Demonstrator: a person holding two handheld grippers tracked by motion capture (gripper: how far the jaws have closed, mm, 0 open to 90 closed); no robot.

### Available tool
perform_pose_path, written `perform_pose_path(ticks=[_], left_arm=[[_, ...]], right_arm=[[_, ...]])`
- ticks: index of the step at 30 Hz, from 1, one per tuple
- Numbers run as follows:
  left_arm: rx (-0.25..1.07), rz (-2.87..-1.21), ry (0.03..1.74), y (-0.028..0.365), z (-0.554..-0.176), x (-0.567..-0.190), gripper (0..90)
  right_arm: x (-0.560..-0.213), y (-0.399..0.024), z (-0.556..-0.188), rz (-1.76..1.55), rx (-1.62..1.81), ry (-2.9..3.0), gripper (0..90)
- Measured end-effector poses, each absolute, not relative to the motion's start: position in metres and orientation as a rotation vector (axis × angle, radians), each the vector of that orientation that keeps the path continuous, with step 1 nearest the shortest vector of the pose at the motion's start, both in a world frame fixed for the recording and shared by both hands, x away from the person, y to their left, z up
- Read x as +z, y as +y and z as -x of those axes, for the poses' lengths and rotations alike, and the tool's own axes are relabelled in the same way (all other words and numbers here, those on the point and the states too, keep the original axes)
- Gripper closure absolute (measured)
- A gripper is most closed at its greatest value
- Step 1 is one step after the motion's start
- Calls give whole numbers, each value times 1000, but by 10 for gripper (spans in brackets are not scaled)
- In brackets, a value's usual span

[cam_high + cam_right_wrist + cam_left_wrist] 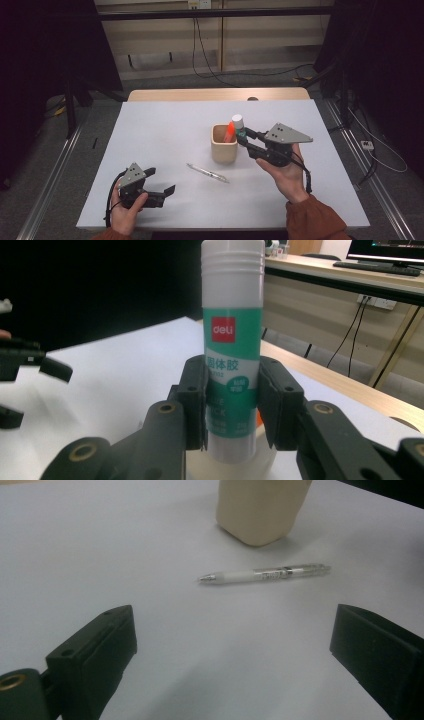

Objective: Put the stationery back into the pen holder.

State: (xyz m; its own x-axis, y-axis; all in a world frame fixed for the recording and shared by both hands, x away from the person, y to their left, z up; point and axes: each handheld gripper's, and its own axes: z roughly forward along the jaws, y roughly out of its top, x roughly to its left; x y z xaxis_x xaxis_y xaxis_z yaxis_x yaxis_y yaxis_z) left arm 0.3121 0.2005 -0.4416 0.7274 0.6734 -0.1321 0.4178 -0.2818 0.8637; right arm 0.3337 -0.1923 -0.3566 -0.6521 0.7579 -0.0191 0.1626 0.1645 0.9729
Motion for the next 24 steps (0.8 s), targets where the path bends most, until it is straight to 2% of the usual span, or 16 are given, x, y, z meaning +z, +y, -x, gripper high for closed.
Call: perform_pose_path(ticks=[10,24], left_arm=[[313,-1922,839,200,-312,-442,49],[303,-1928,834,201,-313,-443,52]], right_arm=[[-345,-196,-350,-899,1584,1864,672],[-355,-188,-378,-962,1568,1850,671]])
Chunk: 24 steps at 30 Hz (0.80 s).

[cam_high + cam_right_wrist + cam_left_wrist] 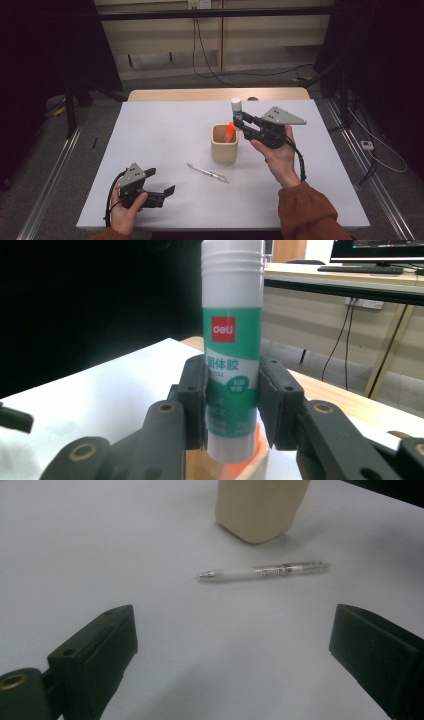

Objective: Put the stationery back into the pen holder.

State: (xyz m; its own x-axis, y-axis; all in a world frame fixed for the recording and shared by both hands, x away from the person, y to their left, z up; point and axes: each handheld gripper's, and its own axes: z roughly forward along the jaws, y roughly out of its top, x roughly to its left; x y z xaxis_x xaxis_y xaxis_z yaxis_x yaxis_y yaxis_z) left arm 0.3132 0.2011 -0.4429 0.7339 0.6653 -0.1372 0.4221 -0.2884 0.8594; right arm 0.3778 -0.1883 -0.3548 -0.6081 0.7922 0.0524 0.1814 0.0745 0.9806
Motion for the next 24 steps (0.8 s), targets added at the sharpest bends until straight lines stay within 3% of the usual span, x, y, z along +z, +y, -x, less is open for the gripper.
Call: perform_pose_path(ticks=[24], left_arm=[[295,-1942,841,199,-314,-445,52]], right_arm=[[-390,-172,-386,-994,1528,1956,670]])
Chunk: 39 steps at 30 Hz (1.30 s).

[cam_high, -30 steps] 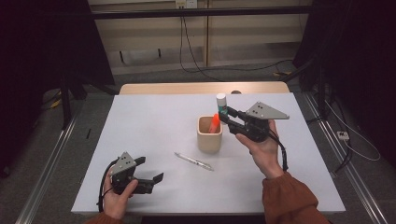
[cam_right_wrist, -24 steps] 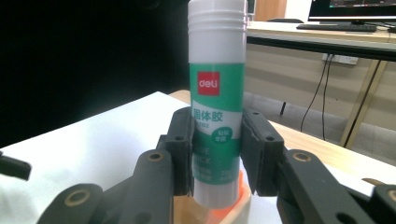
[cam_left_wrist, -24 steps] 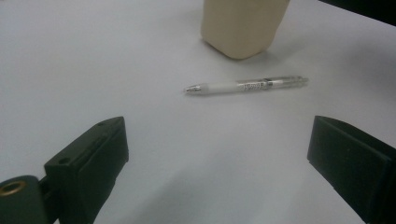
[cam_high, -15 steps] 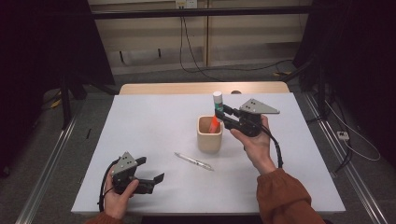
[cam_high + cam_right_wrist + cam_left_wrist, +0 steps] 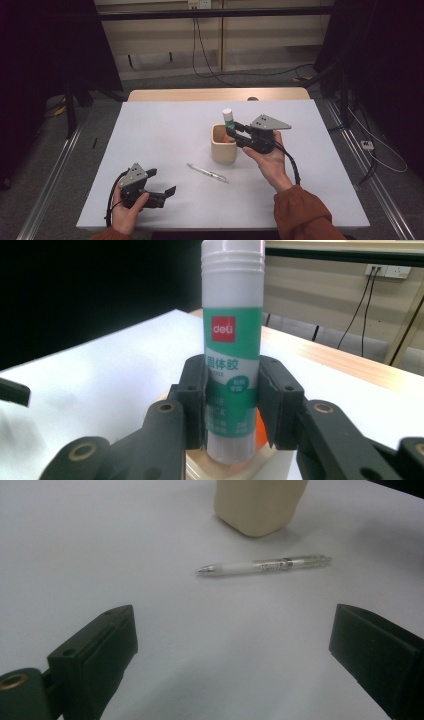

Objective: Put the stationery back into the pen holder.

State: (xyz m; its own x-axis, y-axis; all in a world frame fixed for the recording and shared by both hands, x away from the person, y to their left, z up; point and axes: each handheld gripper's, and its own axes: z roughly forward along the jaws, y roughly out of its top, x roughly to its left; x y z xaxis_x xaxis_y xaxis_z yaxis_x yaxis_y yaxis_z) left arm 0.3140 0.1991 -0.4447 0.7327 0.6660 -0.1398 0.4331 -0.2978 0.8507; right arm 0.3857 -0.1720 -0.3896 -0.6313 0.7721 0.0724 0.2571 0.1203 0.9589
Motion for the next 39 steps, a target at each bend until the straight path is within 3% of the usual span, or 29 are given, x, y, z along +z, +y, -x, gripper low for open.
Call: perform_pose_path(ticks=[34,39], left_arm=[[285,-1949,831,199,-313,-445,62],[283,-1945,831,199,-314,-445,62]], right_arm=[[-412,-168,-380,-981,1487,1982,665],[-411,-168,-380,-996,1487,1966,523]])
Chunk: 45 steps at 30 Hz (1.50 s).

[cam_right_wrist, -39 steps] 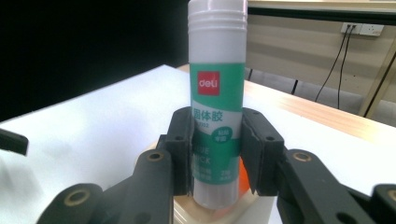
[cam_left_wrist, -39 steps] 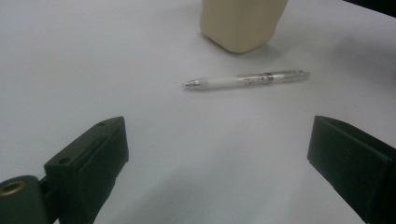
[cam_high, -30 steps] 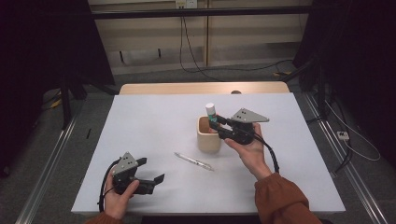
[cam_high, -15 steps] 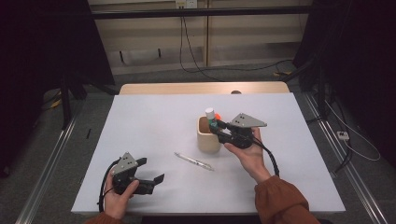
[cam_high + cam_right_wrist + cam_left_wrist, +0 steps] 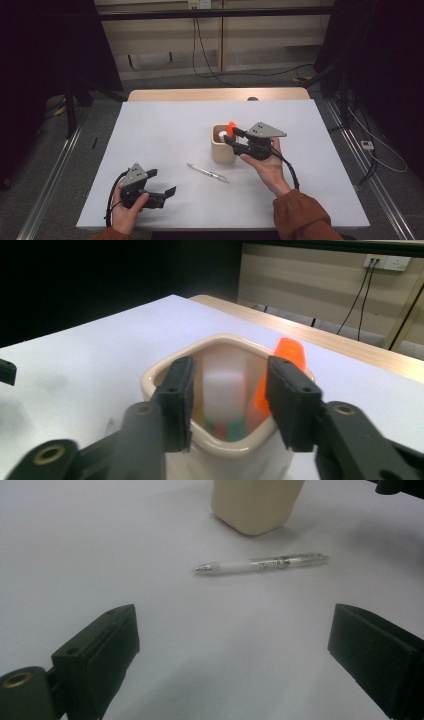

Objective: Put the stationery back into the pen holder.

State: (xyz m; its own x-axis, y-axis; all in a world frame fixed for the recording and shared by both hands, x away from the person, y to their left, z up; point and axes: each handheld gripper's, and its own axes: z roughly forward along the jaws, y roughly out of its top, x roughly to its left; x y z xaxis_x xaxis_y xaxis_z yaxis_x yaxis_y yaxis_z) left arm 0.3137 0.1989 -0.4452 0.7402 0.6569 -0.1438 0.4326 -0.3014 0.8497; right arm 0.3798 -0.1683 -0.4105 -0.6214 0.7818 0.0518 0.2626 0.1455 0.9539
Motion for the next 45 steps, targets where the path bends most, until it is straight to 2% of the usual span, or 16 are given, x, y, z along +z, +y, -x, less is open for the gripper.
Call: perform_pose_path(ticks=[23,31,45], left_arm=[[298,-1938,853,201,-314,-445,59],[298,-1920,872,204,-314,-445,58],[284,-1936,861,201,-314,-445,59]], right_arm=[[-397,-183,-375,-1044,1462,1904,117],[-396,-184,-365,-1031,1442,1932,91],[-414,-224,-338,-1095,1403,1946,82]])
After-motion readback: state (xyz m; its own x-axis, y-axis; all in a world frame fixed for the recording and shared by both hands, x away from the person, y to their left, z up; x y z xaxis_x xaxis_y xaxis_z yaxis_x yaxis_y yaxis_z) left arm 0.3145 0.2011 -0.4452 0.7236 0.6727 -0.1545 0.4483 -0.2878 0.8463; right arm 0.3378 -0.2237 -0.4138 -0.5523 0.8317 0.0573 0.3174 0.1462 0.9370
